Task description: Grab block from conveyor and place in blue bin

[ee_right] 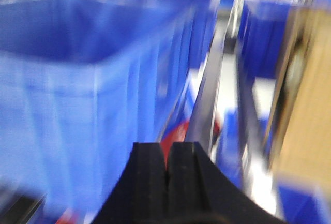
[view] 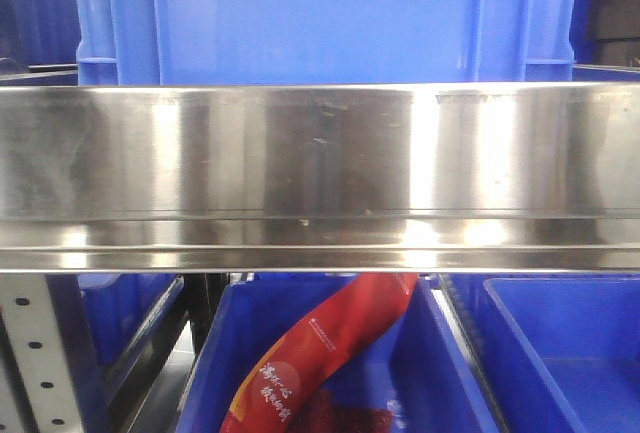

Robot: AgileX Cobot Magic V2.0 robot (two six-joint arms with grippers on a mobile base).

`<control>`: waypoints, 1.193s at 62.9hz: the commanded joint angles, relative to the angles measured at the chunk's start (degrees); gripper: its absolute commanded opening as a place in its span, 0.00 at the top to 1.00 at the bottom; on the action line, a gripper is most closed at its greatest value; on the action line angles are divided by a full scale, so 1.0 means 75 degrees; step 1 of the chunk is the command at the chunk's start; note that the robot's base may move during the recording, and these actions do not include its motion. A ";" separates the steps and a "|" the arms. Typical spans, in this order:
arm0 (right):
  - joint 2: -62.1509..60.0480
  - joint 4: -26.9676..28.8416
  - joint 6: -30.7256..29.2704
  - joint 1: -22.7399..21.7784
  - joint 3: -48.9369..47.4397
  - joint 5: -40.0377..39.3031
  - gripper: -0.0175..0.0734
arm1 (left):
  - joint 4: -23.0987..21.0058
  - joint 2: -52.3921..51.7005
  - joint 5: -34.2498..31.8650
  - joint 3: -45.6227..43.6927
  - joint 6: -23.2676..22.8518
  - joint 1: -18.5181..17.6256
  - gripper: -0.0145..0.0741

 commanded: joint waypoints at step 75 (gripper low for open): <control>-0.3535 -0.0958 0.0056 -0.0046 0.3256 -0.1757 0.99 | -0.0073 -0.2508 -0.0266 0.0668 -0.0015 0.0031 0.96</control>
